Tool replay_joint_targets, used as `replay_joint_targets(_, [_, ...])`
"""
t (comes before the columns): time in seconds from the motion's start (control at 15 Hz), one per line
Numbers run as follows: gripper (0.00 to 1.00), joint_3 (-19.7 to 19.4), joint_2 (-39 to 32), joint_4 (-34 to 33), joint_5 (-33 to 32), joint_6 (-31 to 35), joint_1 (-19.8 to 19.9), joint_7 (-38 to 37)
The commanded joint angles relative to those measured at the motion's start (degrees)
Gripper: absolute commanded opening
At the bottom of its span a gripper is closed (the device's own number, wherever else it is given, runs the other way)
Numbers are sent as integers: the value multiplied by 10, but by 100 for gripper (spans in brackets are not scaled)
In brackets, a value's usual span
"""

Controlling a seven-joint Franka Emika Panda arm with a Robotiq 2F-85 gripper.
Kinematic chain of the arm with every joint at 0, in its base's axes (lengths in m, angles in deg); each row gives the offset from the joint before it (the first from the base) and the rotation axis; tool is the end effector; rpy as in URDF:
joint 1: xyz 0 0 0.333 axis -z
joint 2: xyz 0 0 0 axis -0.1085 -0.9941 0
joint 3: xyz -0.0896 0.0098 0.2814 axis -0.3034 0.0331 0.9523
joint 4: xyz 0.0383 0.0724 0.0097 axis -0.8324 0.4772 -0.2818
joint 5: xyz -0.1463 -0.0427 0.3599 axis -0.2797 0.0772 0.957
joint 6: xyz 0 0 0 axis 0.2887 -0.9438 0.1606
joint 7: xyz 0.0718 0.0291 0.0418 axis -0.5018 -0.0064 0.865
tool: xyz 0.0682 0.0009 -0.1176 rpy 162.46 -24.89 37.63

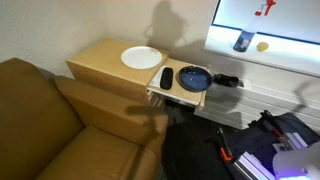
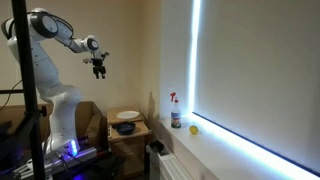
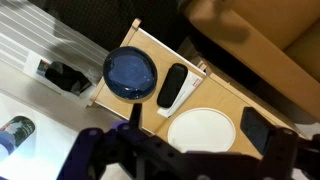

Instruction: Put the sock on the black plate

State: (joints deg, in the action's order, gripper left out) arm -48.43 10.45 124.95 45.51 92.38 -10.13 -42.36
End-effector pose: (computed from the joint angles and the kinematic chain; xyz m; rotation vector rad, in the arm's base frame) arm 0.3926 0.1847 0.5136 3.0758 -0.2010 0.2170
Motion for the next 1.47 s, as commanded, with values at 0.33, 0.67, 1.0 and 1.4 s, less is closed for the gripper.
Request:
replay_joint_targets(0.33, [100, -75, 97, 164, 30, 71, 19, -62])
replay_joint_targets(0.67, [100, -115, 171, 300, 76, 119, 51, -119])
replay_joint_targets(1.0, [100, -104, 134, 268, 66, 93, 55, -108])
replay_joint_targets(1.4, [100, -182, -10, 257, 28, 143, 169, -130])
